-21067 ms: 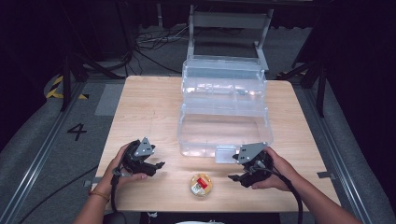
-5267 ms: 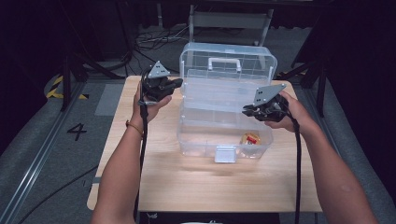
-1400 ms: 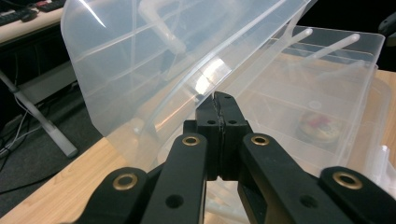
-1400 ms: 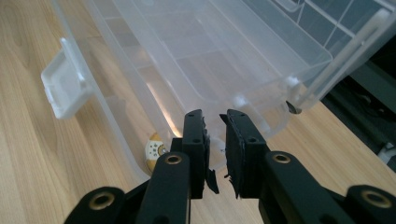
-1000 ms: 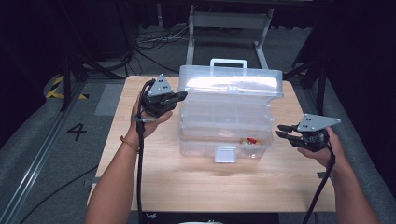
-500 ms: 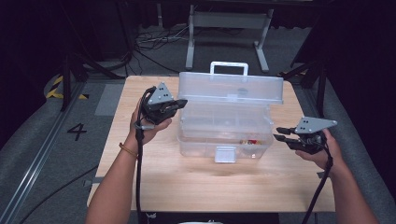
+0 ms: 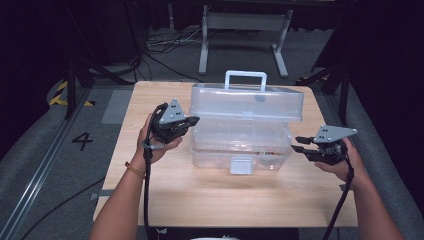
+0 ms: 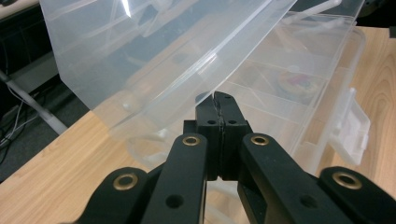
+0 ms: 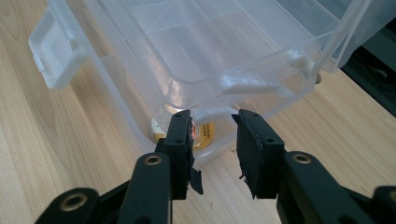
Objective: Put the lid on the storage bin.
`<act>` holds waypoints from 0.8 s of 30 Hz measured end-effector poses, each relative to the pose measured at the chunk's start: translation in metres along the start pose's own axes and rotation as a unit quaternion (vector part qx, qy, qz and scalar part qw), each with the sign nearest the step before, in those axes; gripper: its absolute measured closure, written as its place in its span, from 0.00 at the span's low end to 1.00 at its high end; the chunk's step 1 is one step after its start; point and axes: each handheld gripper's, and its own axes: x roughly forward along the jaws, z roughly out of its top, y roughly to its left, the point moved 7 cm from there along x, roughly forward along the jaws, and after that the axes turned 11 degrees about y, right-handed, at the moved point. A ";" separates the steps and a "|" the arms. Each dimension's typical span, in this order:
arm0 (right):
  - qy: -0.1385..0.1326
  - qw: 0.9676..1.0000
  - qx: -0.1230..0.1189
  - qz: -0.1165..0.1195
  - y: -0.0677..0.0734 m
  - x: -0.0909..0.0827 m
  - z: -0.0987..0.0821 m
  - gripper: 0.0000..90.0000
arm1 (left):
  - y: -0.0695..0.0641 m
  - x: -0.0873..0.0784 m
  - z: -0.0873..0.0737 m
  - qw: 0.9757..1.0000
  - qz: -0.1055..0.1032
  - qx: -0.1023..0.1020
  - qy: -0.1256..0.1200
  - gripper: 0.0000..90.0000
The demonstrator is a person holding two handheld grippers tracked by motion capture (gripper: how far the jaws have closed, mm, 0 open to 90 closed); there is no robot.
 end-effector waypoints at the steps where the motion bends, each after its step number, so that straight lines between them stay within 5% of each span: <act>1: 0.000 1.000 0.000 0.000 0.000 0.000 0.000 0.73 | -0.001 0.000 -0.001 1.000 -0.001 0.000 0.001 1.00; 24: 0.015 1.000 -0.007 0.008 0.002 0.004 -0.006 0.64 | -0.021 0.012 -0.032 0.998 -0.014 0.016 0.055 1.00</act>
